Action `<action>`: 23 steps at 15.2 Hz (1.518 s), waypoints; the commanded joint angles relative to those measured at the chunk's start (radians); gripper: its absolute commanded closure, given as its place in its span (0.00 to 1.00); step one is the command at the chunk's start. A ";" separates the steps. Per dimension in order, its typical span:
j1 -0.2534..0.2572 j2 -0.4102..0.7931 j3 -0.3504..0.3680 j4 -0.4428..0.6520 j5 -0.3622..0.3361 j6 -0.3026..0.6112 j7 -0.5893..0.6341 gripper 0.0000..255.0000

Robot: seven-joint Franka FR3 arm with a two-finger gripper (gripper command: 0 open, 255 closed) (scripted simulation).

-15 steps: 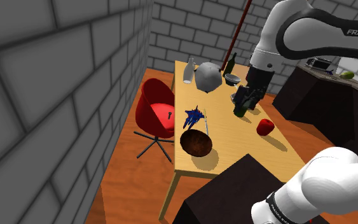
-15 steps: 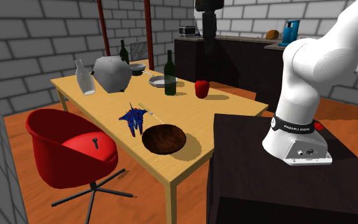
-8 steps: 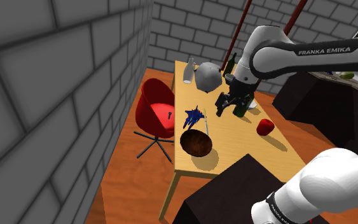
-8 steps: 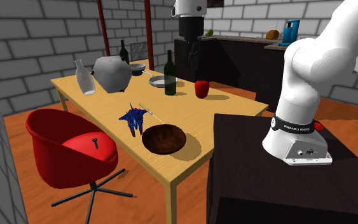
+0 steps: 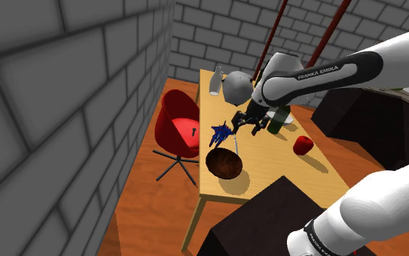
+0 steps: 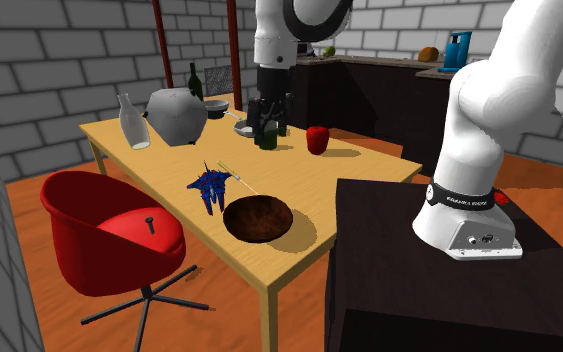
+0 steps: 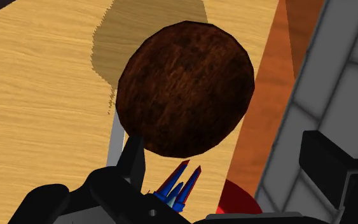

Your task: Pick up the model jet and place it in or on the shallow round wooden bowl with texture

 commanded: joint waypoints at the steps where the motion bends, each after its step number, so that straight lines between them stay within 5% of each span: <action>1: -0.014 0.076 -0.001 0.014 0.001 0.088 0.031 0.00; 12: -0.067 0.495 -0.040 0.187 0.011 0.456 0.170 0.00; 23: -0.130 0.885 -0.068 0.489 0.095 0.663 0.254 0.00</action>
